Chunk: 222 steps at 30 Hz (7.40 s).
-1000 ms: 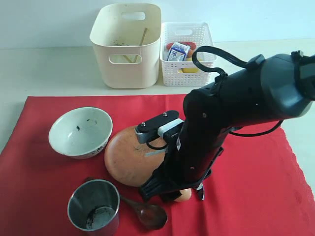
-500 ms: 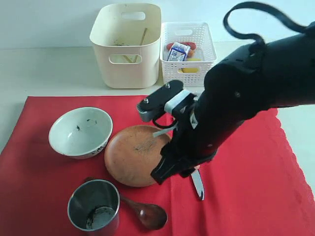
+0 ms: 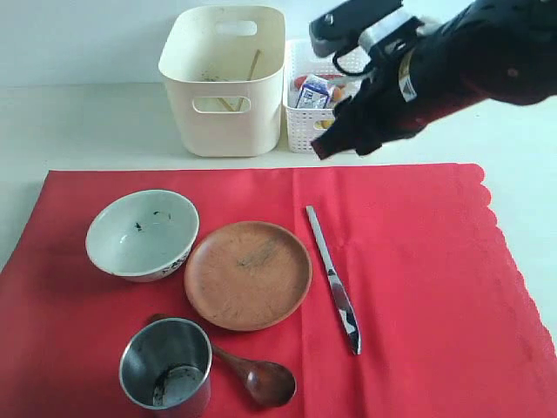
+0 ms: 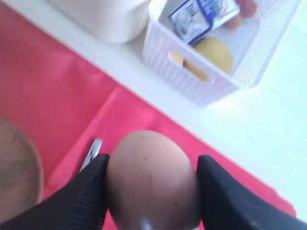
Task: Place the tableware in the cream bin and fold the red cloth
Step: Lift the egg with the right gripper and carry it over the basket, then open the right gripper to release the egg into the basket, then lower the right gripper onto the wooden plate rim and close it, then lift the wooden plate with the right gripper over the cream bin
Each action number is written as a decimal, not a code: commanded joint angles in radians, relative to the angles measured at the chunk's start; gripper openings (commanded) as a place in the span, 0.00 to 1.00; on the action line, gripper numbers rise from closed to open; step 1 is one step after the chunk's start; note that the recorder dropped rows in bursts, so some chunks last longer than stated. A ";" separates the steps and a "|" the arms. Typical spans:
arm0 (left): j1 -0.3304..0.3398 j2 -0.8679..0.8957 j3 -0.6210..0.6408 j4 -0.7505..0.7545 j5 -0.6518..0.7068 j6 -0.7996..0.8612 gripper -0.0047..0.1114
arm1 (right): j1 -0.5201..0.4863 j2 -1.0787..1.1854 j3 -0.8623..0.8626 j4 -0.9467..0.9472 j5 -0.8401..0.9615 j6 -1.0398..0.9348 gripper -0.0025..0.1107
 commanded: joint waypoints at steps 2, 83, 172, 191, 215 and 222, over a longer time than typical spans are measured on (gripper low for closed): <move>0.003 -0.005 0.000 -0.009 -0.001 0.000 0.06 | -0.089 0.082 -0.099 -0.001 -0.142 0.014 0.02; 0.003 -0.005 0.000 -0.009 -0.001 0.000 0.06 | -0.091 0.211 -0.318 0.343 0.285 -0.101 0.02; 0.003 -0.005 0.000 -0.009 -0.001 0.000 0.06 | 0.017 0.236 -0.185 0.714 0.204 -0.317 0.02; 0.003 -0.005 0.000 -0.009 -0.001 0.000 0.06 | -0.088 0.124 -0.378 0.668 0.084 -0.375 0.02; 0.003 -0.005 0.000 -0.009 -0.001 0.000 0.06 | -0.144 0.503 -0.715 0.817 -0.346 -0.334 0.02; 0.003 -0.005 0.000 -0.009 -0.001 0.000 0.06 | -0.142 0.522 -0.715 0.817 -0.328 -0.334 0.03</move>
